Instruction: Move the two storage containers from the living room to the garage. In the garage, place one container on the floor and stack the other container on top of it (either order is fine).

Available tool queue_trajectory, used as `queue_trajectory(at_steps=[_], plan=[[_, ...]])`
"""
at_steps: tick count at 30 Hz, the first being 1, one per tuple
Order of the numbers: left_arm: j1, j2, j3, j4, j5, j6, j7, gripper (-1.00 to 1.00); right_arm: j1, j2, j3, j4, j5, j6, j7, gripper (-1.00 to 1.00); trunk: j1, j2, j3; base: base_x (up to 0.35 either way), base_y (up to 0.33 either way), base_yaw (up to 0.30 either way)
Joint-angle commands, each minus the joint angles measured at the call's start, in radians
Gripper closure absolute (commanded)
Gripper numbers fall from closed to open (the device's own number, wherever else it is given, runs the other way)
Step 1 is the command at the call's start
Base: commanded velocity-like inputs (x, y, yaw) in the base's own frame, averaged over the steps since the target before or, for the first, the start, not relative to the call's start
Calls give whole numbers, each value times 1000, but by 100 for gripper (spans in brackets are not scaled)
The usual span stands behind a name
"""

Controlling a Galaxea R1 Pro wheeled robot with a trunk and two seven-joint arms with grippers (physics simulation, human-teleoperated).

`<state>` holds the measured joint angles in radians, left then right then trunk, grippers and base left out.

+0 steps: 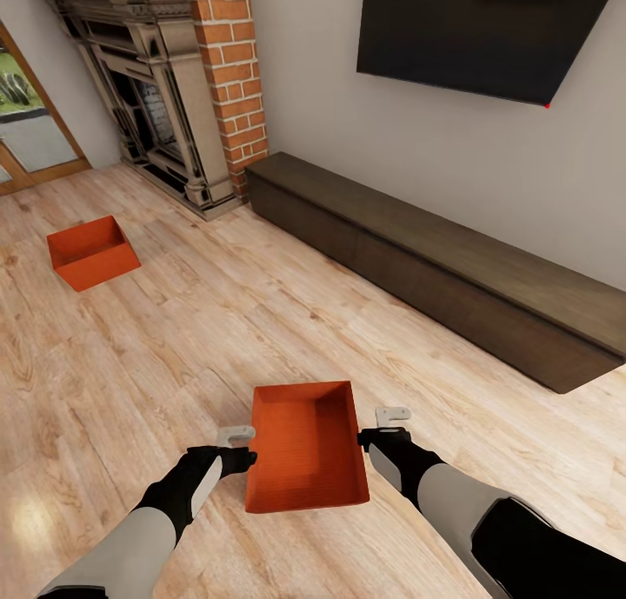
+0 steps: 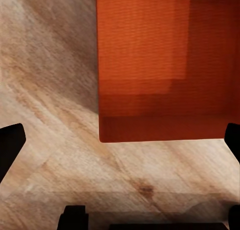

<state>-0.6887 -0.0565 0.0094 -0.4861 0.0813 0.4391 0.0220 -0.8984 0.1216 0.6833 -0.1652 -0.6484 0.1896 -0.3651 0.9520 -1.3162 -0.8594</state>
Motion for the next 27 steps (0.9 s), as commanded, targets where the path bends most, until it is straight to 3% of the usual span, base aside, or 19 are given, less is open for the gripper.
queue_trajectory(at_steps=[1, 21, 27], plan=[[0, 0, 1, -2, 9, 6, 2, -100, 0, 0, 8, -2, -5, 7, -6, -100, 4, -8, -4, 0, 0, 0], [0, 0, 1, -2, 10, 6, 2, -100, 0, 2, 7, -1, -11, 5, -6, -100, 81, -148, -67, 0, 0, 0], [0, 1, 1, -3, 10, 5, 2, -100, 0, 51, 11, 6, -5, 4, -6, -100, 104, -190, -85, 0, 0, 0]])
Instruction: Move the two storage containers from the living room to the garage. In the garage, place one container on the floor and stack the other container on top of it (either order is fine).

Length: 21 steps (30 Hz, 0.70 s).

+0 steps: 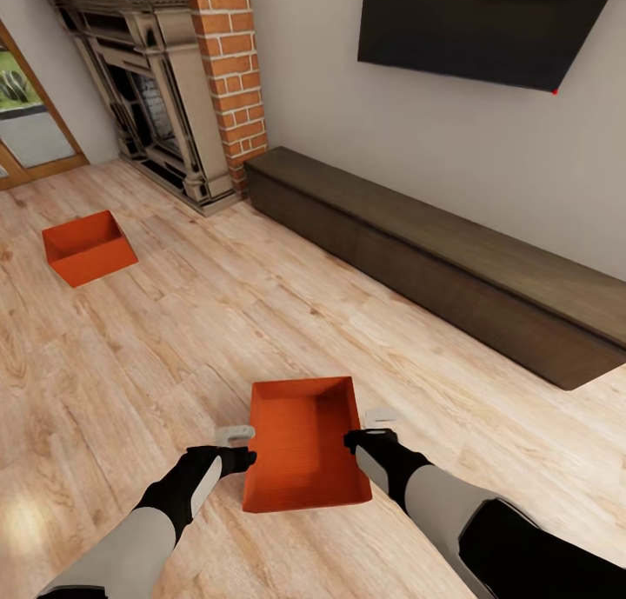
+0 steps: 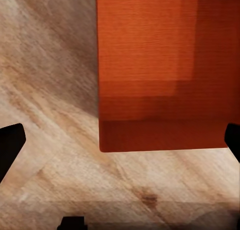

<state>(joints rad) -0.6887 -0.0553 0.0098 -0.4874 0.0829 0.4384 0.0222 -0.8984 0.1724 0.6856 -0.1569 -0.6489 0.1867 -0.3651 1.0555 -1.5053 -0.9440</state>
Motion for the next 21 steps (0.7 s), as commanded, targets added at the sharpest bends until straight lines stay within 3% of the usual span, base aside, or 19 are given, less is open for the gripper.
queue_trajectory(at_steps=[1, 8, 12, 21], plan=[[0, 0, 1, -2, 9, 5, 2, -100, 0, 2, 9, -1, -4, 7, -6, -100, 4, -8, -4, 0, 0, 0], [0, 1, 1, -9, 9, 5, 2, -100, 0, 2, 9, 0, -3, 7, -6, -100, 31, -57, -26, 0, 0, 0], [0, 1, 2, -72, 12, 6, 0, -100, 0, 2, 9, 0, -3, 7, -6, -100, 46, -85, -38, 0, 0, 0], [0, 5, 3, -97, 12, 6, -1, -100, 0, 2, 9, 0, -2, 7, -6, -100, 81, -148, -67, 0, 0, 0]])
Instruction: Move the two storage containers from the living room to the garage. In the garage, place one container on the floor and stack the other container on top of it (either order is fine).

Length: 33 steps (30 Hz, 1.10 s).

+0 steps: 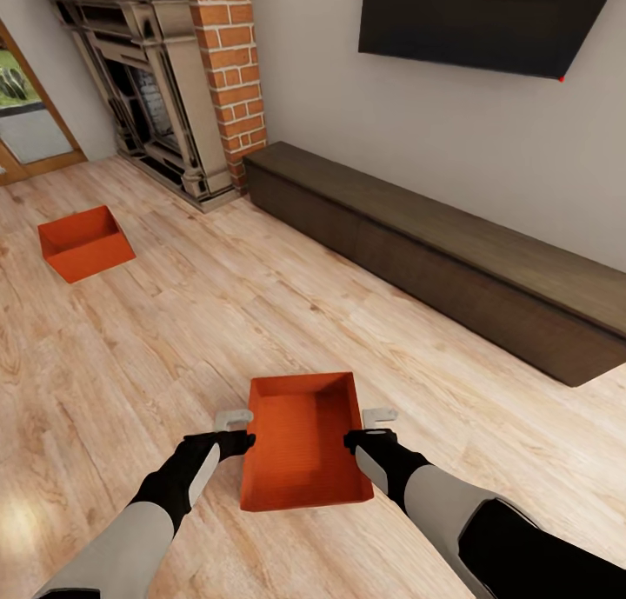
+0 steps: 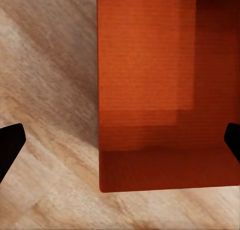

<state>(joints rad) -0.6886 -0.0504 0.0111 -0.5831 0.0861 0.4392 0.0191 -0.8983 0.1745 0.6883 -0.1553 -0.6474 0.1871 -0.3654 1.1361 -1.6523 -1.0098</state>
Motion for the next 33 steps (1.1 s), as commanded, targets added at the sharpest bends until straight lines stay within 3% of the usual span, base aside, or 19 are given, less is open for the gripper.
queue_trajectory(at_steps=[1, 10, 15, 24, 33], plan=[[0, 0, 1, -2, 9, 6, 2, -100, -1, 0, 7, -1, -3, 6, -6, -100, 4, -8, -4, 0, 0, 0], [0, -3, -2, -1, 8, 7, 2, -100, -1, 0, 7, -1, -2, 6, -6, -100, 38, -71, -32, 0, 0, 0], [0, -3, -2, -1, 7, 7, 2, -100, -1, 0, 8, -3, -1, 8, -9, -100, 38, -71, -32, 0, 0, 0], [0, -4, -4, -1, 7, 7, 2, -100, -1, 0, 7, -22, 35, 19, -20, -100, 38, -71, -32, 0, 0, 0], [0, -5, -5, -1, 5, 7, 3, -100, -1, 0, 7, -42, 37, 20, -21, -100, 46, -85, -38, 0, 0, 0]])
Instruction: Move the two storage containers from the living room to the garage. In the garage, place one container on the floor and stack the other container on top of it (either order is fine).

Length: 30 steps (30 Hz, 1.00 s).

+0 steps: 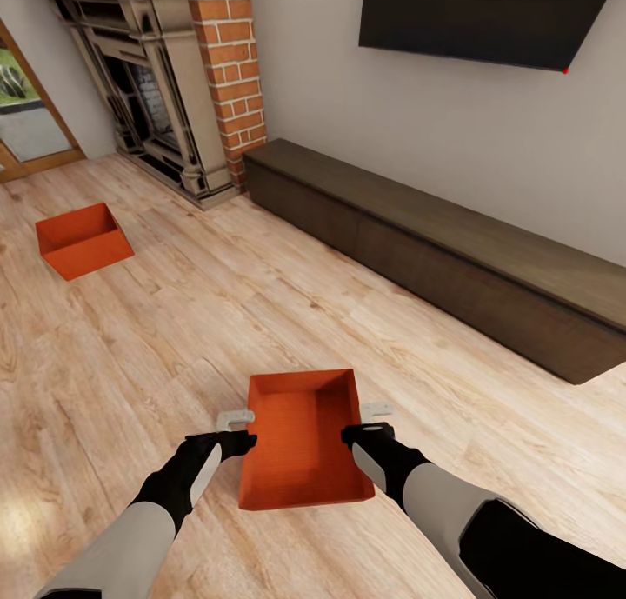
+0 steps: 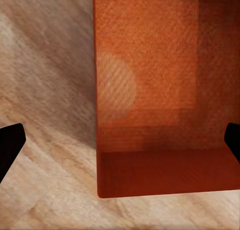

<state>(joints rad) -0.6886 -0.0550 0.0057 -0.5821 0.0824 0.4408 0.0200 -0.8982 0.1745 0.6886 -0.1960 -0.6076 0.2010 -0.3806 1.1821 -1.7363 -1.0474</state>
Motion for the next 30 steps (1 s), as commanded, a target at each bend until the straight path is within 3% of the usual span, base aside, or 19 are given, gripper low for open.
queue_trajectory(at_steps=[1, 30], plan=[[0, 0, 1, -1, 8, 6, 2, -100, -2, 0, 6, -1, -3, 6, -6, -100, 4, -8, -4, 0, 0, 0], [0, 0, 1, 1, 7, 6, 4, -100, -4, 0, 6, -2, -3, 5, -6, -100, 107, -197, -88, 0, 0, 0]])
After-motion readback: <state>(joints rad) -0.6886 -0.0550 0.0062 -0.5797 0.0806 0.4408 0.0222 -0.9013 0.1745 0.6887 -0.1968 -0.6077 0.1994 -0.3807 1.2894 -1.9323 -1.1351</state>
